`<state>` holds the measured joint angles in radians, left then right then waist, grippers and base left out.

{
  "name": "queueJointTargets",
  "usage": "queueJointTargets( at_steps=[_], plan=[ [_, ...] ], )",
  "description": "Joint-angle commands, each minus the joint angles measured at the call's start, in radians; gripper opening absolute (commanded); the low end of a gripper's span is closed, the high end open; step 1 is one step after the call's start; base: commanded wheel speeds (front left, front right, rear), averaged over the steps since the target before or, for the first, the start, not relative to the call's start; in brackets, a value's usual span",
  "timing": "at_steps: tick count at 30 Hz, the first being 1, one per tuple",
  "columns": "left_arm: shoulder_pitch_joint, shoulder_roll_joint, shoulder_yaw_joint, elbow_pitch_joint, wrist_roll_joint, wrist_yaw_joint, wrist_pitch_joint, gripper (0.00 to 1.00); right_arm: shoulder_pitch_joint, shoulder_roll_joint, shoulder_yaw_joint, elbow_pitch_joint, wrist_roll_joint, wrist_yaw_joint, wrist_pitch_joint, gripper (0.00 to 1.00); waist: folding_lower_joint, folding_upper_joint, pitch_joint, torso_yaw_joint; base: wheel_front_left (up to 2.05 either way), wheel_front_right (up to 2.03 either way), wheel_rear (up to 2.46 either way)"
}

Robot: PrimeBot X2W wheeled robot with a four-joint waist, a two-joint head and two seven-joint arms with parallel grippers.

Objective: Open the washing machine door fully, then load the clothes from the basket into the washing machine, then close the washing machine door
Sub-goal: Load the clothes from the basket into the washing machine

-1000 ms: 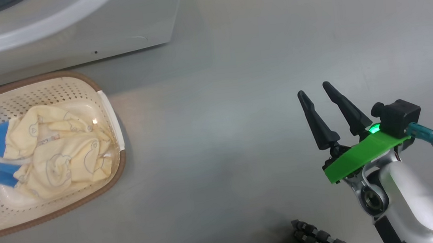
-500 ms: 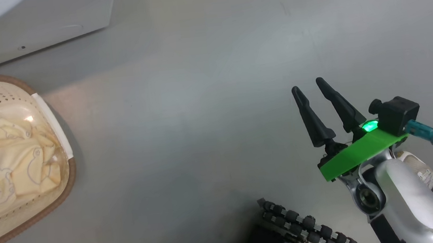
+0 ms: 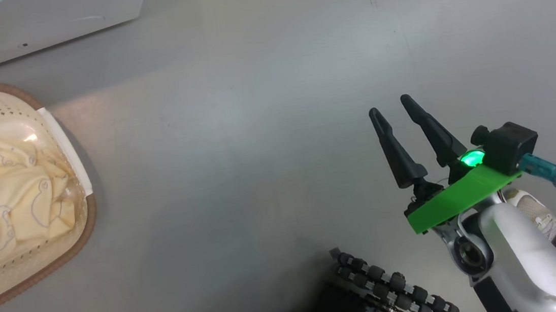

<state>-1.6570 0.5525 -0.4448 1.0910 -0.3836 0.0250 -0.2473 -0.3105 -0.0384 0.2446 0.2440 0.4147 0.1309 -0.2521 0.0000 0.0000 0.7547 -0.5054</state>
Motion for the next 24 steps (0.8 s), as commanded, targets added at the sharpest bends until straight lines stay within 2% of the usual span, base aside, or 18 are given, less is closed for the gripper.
queueJointTargets(
  at_steps=[1,2,4,8,14,18,24],
  plan=[
    [-0.04,0.032,0.018,-0.015,-0.006,-0.006,-0.006,0.11,0.036,-0.012,0.016,-0.026,-0.003,0.0,-0.01,1.0,0.0,0.0,0.0,0.001,0.03,0.03,0.03],
    [-0.044,0.029,0.022,-0.001,-0.013,-0.01,-0.007,0.36,0.036,-0.012,0.017,-0.026,-0.003,0.0,-0.01,1.0,0.0,0.0,0.0,0.001,0.02,0.02,0.02],
    [-0.05,0.022,0.021,0.025,-0.019,-0.021,-0.006,1.0,0.038,-0.012,0.016,-0.025,-0.004,0.0,-0.01,1.0,0.0,0.0,0.001,0.002,0.0,0.0,0.0],
    [-0.049,0.009,0.021,0.059,-0.033,-0.045,-0.008,1.0,0.033,-0.012,0.015,-0.017,-0.003,0.0,-0.01,1.0,0.0,0.0,-0.006,0.003,0.0,0.0,0.0],
    [0.006,-0.036,0.037,0.09,-0.066,-0.055,-0.012,1.0,0.017,-0.012,0.008,-0.007,-0.017,0.0,-0.01,1.0,0.0,0.0,-0.041,0.037,0.0,0.0,0.0],
    [0.072,-0.068,0.045,0.077,-0.079,-0.049,-0.014,1.0,0.01,-0.012,-0.011,0.001,-0.033,0.0,-0.01,1.0,0.0,0.0,-0.073,0.07,0.0,0.0,0.0],
    [0.212,-0.105,0.083,-0.01,-0.096,-0.016,-0.014,1.0,0.002,-0.012,-0.042,0.019,-0.055,0.0,-0.01,1.0,0.0,0.0,-0.128,0.118,0.0,0.0,0.0]
  ],
)
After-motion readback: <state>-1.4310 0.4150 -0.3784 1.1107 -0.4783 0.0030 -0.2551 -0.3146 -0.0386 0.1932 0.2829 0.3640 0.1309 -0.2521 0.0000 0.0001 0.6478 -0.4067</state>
